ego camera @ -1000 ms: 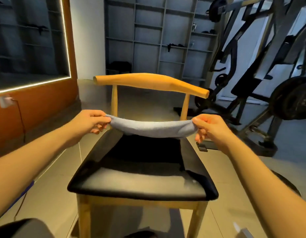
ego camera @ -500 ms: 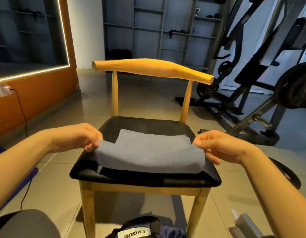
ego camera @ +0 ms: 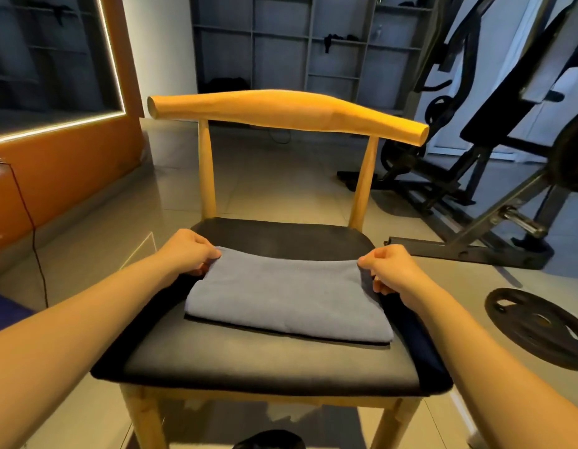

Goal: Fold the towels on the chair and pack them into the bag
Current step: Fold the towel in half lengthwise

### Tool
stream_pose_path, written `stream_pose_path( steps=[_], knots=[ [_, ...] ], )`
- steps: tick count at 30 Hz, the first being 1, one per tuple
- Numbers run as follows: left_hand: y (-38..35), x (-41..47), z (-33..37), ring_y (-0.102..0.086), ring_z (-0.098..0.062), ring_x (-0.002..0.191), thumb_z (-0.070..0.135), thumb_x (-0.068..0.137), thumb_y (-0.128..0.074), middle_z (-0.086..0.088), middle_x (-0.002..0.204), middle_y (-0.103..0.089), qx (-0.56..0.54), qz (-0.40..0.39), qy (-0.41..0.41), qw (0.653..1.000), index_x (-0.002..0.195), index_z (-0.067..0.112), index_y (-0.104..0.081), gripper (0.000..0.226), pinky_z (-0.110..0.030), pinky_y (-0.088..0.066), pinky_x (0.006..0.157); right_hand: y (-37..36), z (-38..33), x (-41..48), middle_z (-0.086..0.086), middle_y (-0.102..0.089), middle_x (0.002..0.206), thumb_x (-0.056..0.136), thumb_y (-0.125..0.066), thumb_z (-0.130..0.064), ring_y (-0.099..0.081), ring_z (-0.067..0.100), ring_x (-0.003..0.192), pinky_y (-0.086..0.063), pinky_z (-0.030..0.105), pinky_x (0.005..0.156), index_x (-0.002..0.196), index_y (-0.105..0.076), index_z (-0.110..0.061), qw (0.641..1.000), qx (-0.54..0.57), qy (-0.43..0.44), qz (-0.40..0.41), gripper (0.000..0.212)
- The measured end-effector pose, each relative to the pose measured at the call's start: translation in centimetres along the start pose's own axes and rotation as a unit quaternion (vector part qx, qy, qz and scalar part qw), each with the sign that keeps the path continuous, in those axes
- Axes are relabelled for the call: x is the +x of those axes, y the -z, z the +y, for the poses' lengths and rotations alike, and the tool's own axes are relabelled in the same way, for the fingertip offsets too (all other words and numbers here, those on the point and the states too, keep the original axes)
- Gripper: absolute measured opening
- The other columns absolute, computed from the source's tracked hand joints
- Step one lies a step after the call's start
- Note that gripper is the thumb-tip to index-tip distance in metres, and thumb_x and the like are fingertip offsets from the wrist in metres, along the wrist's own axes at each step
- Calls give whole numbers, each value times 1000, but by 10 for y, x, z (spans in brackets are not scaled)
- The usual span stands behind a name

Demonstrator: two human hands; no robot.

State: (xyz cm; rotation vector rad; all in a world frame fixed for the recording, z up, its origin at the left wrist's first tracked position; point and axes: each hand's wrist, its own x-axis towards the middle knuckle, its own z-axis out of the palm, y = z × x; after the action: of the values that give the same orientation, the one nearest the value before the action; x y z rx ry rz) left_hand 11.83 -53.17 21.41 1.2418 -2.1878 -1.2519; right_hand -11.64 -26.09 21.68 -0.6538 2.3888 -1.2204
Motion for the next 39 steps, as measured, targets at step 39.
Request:
stream_pose_path(
  steps=[39],
  knots=[
    [-13, 13, 25, -65, -23, 83, 50, 81, -81, -7, 92, -68, 323, -131, 47, 936, 90, 9, -67, 45, -31, -47, 67, 1, -2, 12, 6, -48, 64, 85, -79, -25, -46, 19, 59, -38, 31, 58, 70, -52, -11, 987, -154, -44, -15, 33]
  ],
)
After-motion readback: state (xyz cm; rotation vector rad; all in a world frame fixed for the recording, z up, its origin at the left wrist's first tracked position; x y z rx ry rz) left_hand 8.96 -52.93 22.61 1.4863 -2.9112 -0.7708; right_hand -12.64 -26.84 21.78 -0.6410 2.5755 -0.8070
